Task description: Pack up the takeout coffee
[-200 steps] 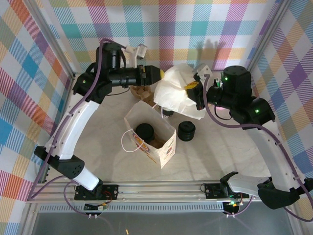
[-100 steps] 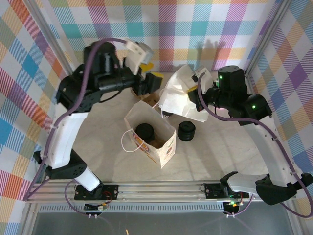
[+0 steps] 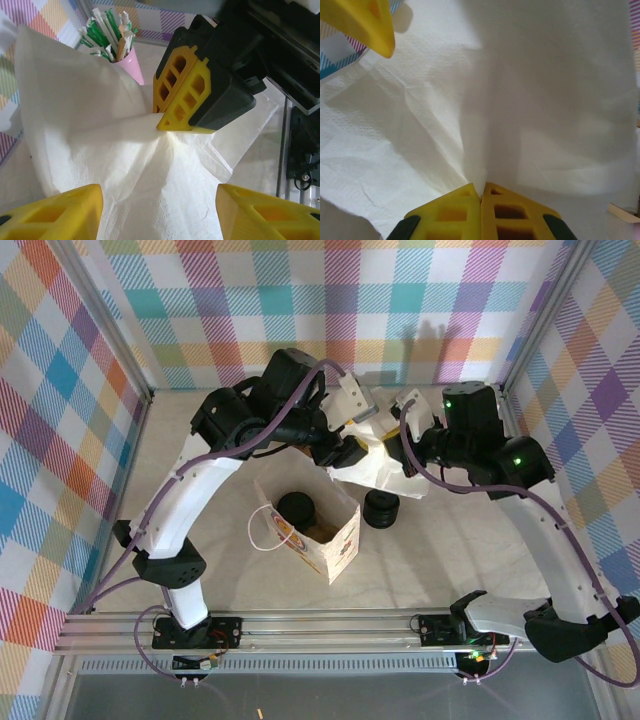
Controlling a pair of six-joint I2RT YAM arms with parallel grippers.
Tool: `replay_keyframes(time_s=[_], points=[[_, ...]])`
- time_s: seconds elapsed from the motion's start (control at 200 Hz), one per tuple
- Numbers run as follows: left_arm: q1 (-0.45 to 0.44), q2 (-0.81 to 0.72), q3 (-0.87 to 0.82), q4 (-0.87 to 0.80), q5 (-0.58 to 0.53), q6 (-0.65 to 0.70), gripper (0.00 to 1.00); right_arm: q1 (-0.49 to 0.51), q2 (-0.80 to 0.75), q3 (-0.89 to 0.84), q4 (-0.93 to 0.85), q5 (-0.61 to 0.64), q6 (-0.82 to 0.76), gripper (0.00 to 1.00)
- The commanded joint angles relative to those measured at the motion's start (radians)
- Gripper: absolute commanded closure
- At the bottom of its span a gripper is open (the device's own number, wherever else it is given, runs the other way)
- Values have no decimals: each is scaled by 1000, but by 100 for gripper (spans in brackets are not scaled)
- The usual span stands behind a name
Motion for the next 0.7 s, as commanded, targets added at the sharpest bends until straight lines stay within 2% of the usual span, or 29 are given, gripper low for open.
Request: replay_keyframes(time_s=[0.0,0.195,0.325,0.42,0.695], points=[[-6,-18,19,-34,43,38,39,-2,-30,3,-14,-55,-45,100],[-9,-32,16,-11,65,32,38,-3,-33,-7,-20,-34,-15,100],[-9,-116,-73,38,17,48,39,-9,-27,4,-21,-31,9,100],[-13,-165,-139,92,17,80,38,-9,-25,8,-27,-69,4,100],[-87,-108,-67,70,46,166,29,-10,6,50,-65,-193,22,100]])
